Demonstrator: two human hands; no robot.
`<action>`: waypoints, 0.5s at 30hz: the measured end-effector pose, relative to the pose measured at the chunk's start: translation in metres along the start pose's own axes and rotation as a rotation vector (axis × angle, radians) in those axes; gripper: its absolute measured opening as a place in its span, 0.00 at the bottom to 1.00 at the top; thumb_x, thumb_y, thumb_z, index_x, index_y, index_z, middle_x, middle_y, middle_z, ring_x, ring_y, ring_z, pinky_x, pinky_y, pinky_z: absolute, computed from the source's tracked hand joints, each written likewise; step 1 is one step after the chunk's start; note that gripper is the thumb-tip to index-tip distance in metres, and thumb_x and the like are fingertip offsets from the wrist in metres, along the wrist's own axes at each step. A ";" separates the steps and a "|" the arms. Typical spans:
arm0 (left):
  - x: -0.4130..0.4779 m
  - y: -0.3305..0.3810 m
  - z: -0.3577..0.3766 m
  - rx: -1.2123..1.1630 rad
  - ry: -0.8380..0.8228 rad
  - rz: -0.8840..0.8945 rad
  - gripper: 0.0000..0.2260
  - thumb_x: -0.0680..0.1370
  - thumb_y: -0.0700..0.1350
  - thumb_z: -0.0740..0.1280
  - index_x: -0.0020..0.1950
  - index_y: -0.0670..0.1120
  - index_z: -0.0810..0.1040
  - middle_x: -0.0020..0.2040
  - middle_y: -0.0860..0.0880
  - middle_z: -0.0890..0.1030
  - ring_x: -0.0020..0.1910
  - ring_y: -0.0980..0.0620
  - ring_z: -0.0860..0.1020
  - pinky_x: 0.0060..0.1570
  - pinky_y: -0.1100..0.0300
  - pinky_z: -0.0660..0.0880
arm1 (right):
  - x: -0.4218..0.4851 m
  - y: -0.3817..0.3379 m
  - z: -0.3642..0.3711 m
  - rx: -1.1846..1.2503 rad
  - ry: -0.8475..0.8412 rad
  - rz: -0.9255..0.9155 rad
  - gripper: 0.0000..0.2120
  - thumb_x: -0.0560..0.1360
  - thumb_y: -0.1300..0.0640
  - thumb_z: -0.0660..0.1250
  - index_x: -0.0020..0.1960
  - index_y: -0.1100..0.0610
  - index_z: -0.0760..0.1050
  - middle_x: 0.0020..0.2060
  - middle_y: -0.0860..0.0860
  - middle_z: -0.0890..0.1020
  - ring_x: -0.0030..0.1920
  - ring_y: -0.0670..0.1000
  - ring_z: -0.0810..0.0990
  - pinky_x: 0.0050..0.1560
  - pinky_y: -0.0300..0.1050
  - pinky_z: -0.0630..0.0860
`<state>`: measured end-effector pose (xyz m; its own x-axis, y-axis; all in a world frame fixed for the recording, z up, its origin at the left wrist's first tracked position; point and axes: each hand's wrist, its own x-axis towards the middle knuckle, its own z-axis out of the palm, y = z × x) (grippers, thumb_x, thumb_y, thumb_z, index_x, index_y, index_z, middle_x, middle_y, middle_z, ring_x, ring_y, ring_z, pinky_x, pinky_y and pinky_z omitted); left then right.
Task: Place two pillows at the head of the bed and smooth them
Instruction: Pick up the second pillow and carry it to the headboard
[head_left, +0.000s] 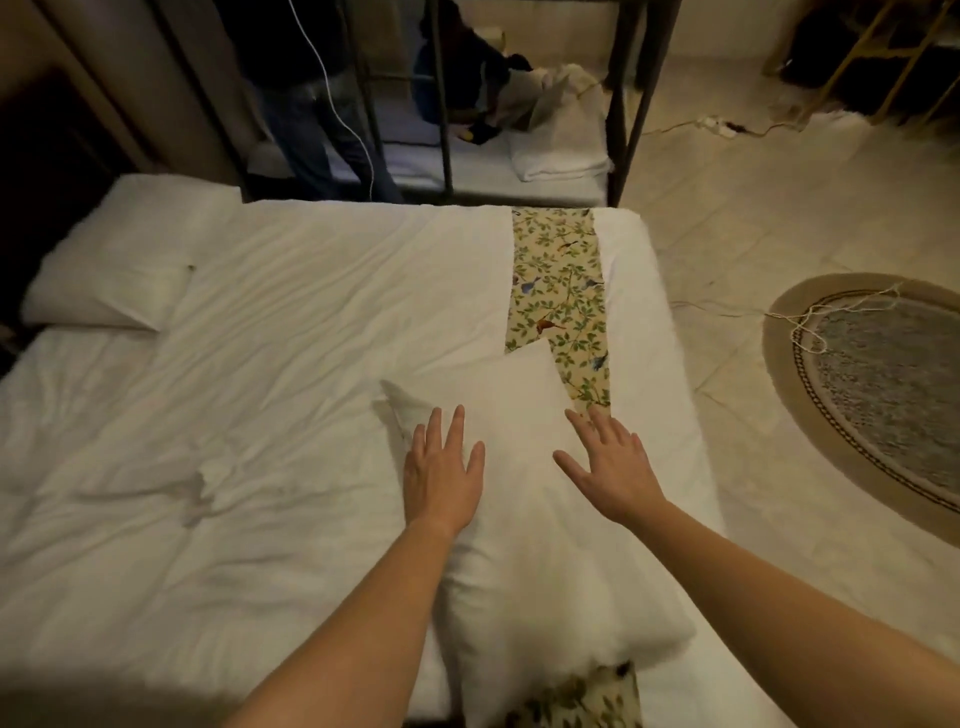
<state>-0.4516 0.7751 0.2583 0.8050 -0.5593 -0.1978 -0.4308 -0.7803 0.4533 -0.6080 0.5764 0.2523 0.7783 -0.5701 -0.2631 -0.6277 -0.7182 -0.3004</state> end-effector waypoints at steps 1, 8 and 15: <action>-0.005 0.001 0.003 -0.002 0.003 -0.020 0.29 0.87 0.63 0.51 0.87 0.60 0.50 0.87 0.52 0.49 0.86 0.46 0.49 0.83 0.46 0.56 | 0.003 0.005 0.002 -0.006 -0.009 -0.019 0.35 0.83 0.28 0.48 0.86 0.39 0.47 0.87 0.50 0.51 0.85 0.59 0.52 0.83 0.62 0.52; -0.017 -0.008 0.016 0.002 0.007 -0.075 0.29 0.86 0.62 0.52 0.87 0.61 0.49 0.87 0.53 0.49 0.86 0.47 0.49 0.83 0.48 0.56 | 0.005 0.018 0.017 -0.004 -0.016 -0.062 0.36 0.83 0.28 0.47 0.87 0.40 0.48 0.87 0.50 0.52 0.84 0.59 0.53 0.82 0.60 0.53; -0.018 -0.018 0.034 -0.025 -0.005 -0.104 0.29 0.86 0.62 0.53 0.86 0.62 0.50 0.87 0.53 0.49 0.85 0.47 0.50 0.82 0.47 0.58 | 0.006 0.030 0.028 -0.006 -0.032 -0.049 0.35 0.83 0.27 0.47 0.86 0.39 0.47 0.87 0.49 0.51 0.84 0.59 0.52 0.82 0.62 0.54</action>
<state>-0.4724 0.7899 0.2244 0.8429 -0.4770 -0.2488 -0.3349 -0.8271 0.4513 -0.6222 0.5627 0.2159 0.8072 -0.5212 -0.2770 -0.5884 -0.7473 -0.3086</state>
